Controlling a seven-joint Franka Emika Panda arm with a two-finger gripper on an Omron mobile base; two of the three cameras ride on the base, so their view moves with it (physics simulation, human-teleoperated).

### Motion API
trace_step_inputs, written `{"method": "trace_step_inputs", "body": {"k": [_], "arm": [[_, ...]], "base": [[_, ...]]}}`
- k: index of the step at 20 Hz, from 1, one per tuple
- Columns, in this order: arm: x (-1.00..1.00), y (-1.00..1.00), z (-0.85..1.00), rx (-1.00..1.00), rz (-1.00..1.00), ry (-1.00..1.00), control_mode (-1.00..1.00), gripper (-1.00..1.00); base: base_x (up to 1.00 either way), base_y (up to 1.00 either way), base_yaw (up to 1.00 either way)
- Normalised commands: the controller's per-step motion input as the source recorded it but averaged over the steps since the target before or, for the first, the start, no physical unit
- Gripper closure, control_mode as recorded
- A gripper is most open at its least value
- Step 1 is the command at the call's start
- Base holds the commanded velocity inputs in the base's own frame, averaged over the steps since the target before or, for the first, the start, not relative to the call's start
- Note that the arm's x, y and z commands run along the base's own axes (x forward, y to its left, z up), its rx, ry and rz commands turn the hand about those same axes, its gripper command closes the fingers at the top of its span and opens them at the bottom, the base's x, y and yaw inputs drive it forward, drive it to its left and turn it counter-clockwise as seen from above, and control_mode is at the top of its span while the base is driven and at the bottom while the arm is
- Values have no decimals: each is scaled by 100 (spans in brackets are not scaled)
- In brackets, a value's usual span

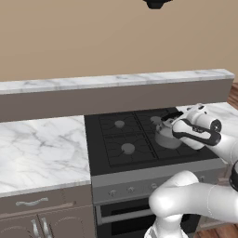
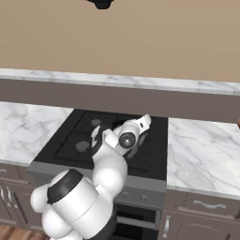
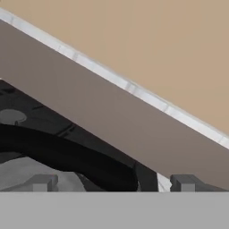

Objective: The kettle is done boiling. Turn off the stove, then wait for 300 timesteps before moving the kettle to the dining table.

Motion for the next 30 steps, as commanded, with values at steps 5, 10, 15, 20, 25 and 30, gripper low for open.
{"method": "trace_step_inputs", "body": {"k": [5, 10, 15, 20, 25, 30], "arm": [[7, 0, -8, -2, 2, 0, -100, -100], [8, 0, -18, -3, 2, 0, -100, -100], [8, 0, -20, -3, 2, 0, -100, -100], [12, 0, -5, -1, 2, -2, -100, -100], [9, 0, 0, 0, 2, -4, -100, -100], [1, 0, 0, 0, 2, -7, -100, -100]], "base": [[0, 0, 0], [0, 0, 0], [0, 0, 0], [0, 0, 0], [0, 0, 0], [0, 0, 0]]}}
